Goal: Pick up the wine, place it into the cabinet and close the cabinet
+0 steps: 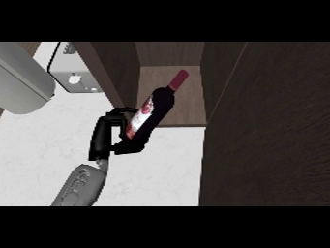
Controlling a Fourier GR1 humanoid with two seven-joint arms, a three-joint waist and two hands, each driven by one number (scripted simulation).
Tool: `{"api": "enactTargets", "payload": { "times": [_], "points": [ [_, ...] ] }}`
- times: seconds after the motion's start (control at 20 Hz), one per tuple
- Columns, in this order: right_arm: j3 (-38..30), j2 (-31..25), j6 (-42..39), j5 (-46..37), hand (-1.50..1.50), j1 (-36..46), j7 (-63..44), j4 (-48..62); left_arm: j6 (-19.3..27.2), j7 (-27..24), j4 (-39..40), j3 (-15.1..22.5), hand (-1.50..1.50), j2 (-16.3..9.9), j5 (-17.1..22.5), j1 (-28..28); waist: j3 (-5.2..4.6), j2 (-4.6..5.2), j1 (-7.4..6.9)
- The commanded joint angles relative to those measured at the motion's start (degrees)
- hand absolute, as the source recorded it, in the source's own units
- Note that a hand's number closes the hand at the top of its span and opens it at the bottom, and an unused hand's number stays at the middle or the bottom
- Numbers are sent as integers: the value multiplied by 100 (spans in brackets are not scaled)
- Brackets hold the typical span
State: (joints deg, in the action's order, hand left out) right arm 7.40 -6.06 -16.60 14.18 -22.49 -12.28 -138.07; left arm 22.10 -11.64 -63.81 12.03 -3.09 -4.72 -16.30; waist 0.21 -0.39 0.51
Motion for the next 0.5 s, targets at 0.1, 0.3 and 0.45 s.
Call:
{"api": "enactTargets", "payload": {
  "times": [0.1, 0.3, 0.45],
  "points": [
    [-237, -182, -169, 801, -150, -350, -211, -745, 324, 524, 143, 448, 150, 293, 356, -1007, -22, 37, 246],
    [-33, 11, -42, 398, -150, -220, -99, -563, 453, 802, 255, 549, 150, 292, 189, -1230, -23, 46, 196],
    [-28, -32, -222, 531, -150, -476, 40, -648, 821, 845, 429, 784, 150, 292, 227, -1195, -22, 45, 317]
  ]
}}
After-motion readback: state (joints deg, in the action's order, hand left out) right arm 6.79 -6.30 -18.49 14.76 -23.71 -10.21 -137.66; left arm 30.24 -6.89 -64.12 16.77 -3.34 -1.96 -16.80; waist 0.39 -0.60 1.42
